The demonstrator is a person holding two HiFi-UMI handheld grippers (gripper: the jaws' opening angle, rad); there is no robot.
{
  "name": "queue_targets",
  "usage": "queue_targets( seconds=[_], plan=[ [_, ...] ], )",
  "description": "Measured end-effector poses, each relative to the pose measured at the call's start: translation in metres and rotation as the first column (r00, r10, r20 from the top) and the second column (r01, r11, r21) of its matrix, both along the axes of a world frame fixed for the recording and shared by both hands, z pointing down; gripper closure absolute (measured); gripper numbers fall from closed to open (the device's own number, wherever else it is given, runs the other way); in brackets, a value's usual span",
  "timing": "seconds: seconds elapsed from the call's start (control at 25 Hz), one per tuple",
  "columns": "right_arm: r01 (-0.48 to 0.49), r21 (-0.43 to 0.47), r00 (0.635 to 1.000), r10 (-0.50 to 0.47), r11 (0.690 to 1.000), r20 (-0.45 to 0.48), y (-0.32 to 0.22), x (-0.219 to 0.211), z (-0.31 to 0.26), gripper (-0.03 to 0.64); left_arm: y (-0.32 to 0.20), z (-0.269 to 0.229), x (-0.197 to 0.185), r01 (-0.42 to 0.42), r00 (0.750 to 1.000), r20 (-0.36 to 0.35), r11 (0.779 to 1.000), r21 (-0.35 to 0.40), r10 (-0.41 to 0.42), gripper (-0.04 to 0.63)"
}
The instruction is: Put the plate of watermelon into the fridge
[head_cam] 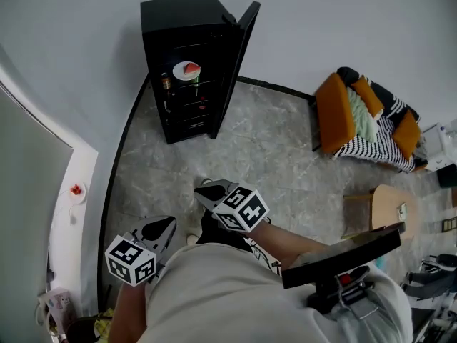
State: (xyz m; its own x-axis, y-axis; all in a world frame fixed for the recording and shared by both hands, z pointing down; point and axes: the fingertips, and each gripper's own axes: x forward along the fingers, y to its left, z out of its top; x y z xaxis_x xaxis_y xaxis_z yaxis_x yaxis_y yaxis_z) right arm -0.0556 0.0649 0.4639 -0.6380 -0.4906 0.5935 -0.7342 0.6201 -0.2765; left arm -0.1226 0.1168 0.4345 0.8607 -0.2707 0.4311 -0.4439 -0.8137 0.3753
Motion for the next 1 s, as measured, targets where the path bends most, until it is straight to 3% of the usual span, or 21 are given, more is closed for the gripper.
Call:
queue_targets(
  seconds=[1.0],
  plan=[
    [0.020,0.027,0.999,-0.019,0.999,-0.044,0.0082,0.0011,-0.0025,0.601,0.0022,0.0079,0.0041,-0.024,1.000,-0.007,1.000,-0.007,0.024,0.583]
  ],
)
